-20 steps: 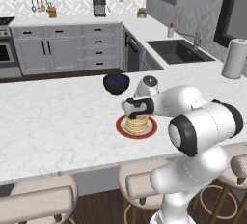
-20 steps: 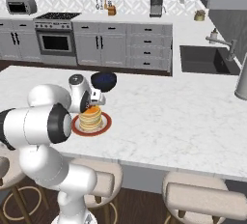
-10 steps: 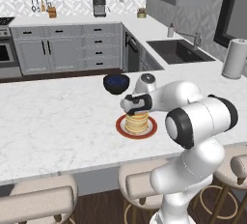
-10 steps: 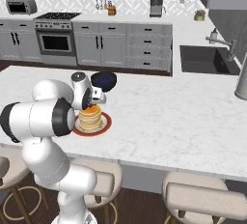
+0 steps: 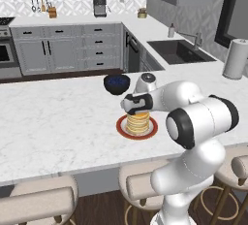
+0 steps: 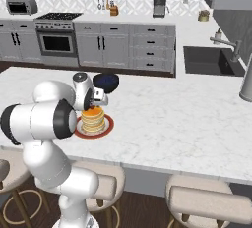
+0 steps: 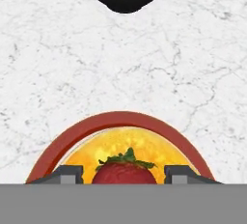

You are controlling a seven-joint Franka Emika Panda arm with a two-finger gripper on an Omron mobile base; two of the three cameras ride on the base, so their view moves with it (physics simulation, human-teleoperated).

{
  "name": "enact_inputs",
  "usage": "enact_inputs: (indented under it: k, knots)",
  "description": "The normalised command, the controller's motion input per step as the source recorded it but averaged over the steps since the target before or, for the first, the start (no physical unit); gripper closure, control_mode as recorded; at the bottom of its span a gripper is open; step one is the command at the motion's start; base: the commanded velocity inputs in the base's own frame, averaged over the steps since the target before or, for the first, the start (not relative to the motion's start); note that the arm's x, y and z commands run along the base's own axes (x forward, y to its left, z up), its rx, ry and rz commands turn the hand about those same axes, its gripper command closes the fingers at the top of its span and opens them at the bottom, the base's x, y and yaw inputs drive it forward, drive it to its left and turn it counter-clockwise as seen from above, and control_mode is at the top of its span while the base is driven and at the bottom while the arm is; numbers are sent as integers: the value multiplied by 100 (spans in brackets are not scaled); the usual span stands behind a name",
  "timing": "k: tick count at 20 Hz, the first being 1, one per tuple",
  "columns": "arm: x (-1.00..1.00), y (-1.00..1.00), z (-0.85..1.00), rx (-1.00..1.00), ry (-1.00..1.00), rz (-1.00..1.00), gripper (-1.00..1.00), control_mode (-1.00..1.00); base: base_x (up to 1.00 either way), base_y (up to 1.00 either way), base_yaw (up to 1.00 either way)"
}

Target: Take the strawberry from the fridge and place it on top of the pancake, located on the dining counter.

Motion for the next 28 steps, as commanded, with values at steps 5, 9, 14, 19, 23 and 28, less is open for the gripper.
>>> enact_inputs:
  k: [5,9,14,19,23,28]
  knots:
    - [-15,0,0,0,0,0,-100,-100,0,0,0]
    - [-11,0,32,-1,0,0,-100,-100,0,0,0]
    - [-27,0,74,-8,1,0,-100,-100,0,0,0]
    - [-92,6,40,0,2,0,-100,-100,0,0,0]
    - [-100,29,2,0,0,2,-100,-100,0,0,0]
    - [-100,52,0,-6,-1,0,-100,-100,0,0,0]
